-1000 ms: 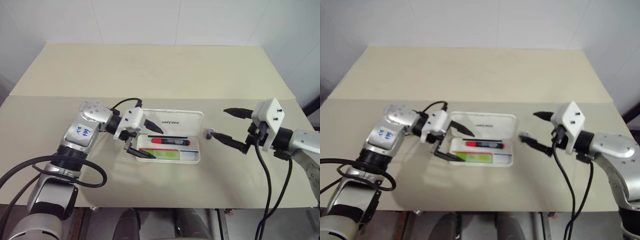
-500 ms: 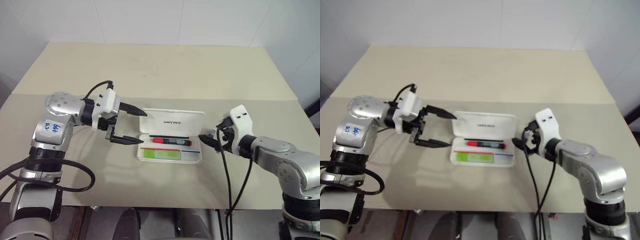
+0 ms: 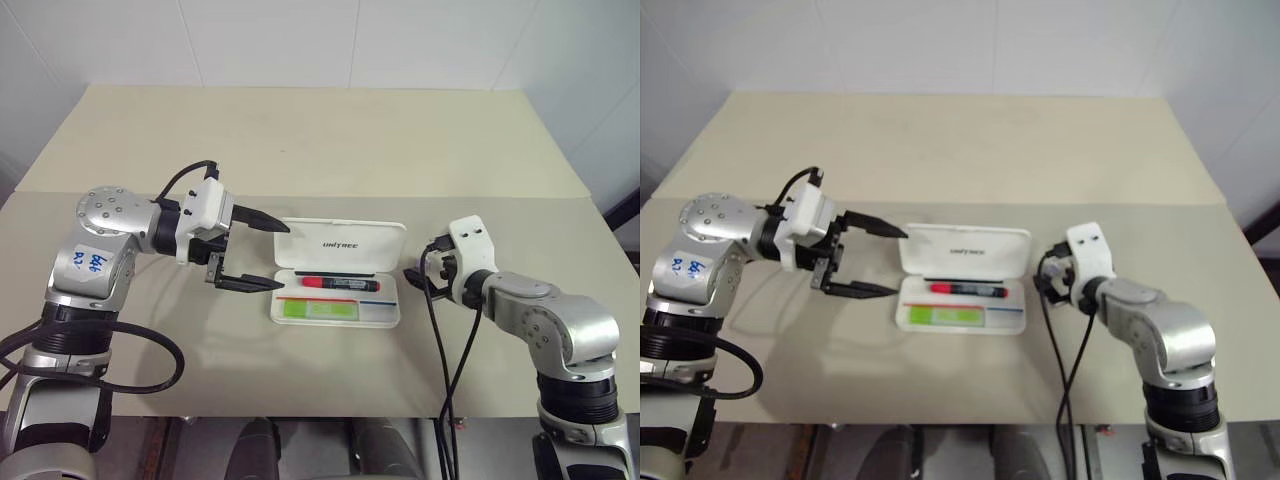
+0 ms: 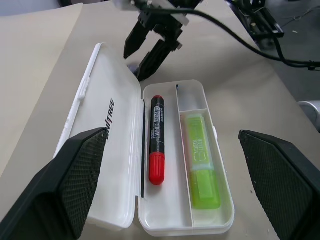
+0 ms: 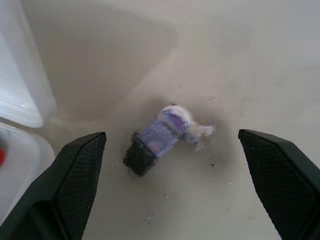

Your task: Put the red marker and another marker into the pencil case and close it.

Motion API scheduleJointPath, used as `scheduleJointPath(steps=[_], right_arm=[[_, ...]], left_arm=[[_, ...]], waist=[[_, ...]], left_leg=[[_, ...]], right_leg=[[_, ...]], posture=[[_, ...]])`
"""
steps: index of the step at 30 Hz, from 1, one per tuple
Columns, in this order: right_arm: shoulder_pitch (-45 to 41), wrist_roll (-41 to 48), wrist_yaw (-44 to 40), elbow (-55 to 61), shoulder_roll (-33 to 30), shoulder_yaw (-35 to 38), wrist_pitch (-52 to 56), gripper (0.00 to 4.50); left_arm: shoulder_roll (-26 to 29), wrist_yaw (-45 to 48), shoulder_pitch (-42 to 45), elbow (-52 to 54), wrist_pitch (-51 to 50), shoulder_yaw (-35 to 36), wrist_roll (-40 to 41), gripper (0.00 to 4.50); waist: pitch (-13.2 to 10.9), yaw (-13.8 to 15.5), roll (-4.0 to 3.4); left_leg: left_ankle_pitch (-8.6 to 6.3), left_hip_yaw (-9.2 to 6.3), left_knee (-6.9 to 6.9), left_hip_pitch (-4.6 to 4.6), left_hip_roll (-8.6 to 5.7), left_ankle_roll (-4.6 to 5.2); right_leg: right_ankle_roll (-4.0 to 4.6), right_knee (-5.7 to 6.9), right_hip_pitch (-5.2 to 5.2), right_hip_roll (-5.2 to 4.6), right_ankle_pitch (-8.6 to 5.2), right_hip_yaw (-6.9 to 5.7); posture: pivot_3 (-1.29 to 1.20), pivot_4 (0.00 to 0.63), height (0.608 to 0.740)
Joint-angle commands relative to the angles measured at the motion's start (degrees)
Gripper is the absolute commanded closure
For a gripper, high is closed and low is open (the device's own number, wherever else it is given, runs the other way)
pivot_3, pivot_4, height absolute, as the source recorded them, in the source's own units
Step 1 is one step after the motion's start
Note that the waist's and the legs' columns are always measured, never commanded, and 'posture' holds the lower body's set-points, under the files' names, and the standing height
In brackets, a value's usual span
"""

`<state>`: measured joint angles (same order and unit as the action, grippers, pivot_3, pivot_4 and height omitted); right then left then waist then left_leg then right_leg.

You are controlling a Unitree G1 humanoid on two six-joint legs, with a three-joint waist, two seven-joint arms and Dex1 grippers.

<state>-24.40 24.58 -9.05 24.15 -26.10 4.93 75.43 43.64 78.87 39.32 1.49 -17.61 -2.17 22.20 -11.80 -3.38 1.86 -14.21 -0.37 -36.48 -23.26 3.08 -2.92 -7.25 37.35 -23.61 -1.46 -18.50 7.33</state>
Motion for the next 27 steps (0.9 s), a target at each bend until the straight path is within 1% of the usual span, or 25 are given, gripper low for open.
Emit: scheduleJointPath(steps=[1, 3, 6, 8, 14, 16, 17, 22, 25, 27], right_arm=[[-0.9, -0.8, 1.5, 0.9, 2.4, 0.1, 1.4, 0.0], [-0.8, -1.4, 2.0, 1.0, 3.6, -0.1, 2.2, 0.0], [-0.1, -2.2, 2.1, 1.2, 4.0, -0.6, 2.6, 0.62], [0.4, -2.5, 1.5, 1.7, 3.3, -0.5, 3.0, 1.22], [0.4, -3.2, -0.5, 1.4, -0.6, 0.4, 3.0, 3.23], [0.3, -3.5, -1.9, 0.4, -3.0, 1.0, 2.2, 3.94], [0.4, -3.6, -2.8, -0.1, -4.5, 1.2, 1.8, 4.16], [1.3, -3.1, -9.8, -3.0, -14.3, 1.6, -2.7, 4.16], [3.0, -3.4, -16.7, -4.4, -23.2, 0.1, -7.0, 4.16], [4.1, -2.9, -20.3, -4.8, -26.4, -0.1, -9.5, 4.16]], left_arm=[[1.2, -0.5, -0.4, 1.9, 0.1, 1.8, 1.1, 0.02], [1.3, -0.6, -0.4, 1.9, 0.3, 1.8, 1.2, 0.02], [1.4, -0.6, -0.5, 2.0, 0.6, 1.8, 1.3, 0.0], [1.5, -0.5, -0.6, 1.9, 0.9, 1.9, 1.2, 0.0], [1.4, -0.6, -0.9, 1.6, 1.8, 1.9, 1.0, 0.0], [1.0, -0.8, -0.9, 1.5, 2.1, 1.6, 0.9, 0.0], [0.8, -0.9, -1.0, 1.4, 2.2, 1.5, 0.9, 0.0], [0.3, -1.2, -1.0, 1.0, 3.0, 0.9, 0.6, 0.0], [0.1, -1.1, -1.2, 0.7, 3.7, 0.8, 0.6, 0.0], [0.0, -1.1, -1.4, 0.5, 4.0, 0.8, 0.6, 0.0]], waist=[[0.0, 0.0, 0.0], [0.0, -0.1, 0.03], [0.0, -0.1, 0.07], [0.0, -0.1, 0.08], [0.1, 0.1, 0.08], [0.0, 0.3, 0.08], [0.0, 0.4, 0.08], [0.0, 0.4, 0.09], [0.0, 0.3, 0.08], [0.0, 0.3, 0.08]], left_leg=[[0.0, 0.0, 0.03, 0.0, 0.0, 0.0], [0.0, 0.0, 0.06, 0.01, 0.01, 0.0], [0.0, 0.01, 0.06, 0.01, 0.0, 0.0], [0.0, 0.01, 0.07, 0.03, 0.01, 0.0], [0.0, 0.02, 0.16, 0.02, 0.0, 0.0], [0.0, 0.01, 0.19, 0.02, 0.0, 0.0], [0.0, 0.02, 0.2, 0.0, -0.01, 0.0], [0.0, 0.07, 0.27, -0.06, -0.11, 0.0], [-0.01, 0.1, 0.36, -0.06, -0.12, 0.01], [-0.02, 0.1, 0.39, -0.05, -0.11, 0.03]], right_leg=[[0.0, -0.01, -0.01, 0.0, 0.0, 0.0], [0.01, -0.02, -0.01, 0.0, -0.01, 0.0], [0.01, -0.03, -0.01, 0.0, -0.01, 0.0], [0.02, -0.03, 0.0, 0.0, -0.01, 0.0], [0.02, -0.15, 0.0, 0.0, -0.01, 0.0], [0.02, -0.2, 0.01, 0.0, -0.01, 0.0], [0.0, -0.26, 0.02, -0.02, 0.0, -0.01], [-0.08, -0.54, 0.07, -0.15, 0.04, 0.02], [-0.11, -0.59, 0.04, -0.15, 0.04, 0.05], [-0.15, -0.59, 0.03, -0.14, 0.01, 0.05]], posture=[[0.0, 0.15, 0.74], [0.0, 0.15, 0.74], [0.0, 0.15, 0.74], [0.0, 0.15, 0.74], [0.0, 0.15, 0.74], [0.0, 0.15, 0.74], [0.0, 0.15, 0.74], [0.0, 0.15, 0.74], [0.0, 0.15, 0.74], [0.0, 0.15, 0.74]])
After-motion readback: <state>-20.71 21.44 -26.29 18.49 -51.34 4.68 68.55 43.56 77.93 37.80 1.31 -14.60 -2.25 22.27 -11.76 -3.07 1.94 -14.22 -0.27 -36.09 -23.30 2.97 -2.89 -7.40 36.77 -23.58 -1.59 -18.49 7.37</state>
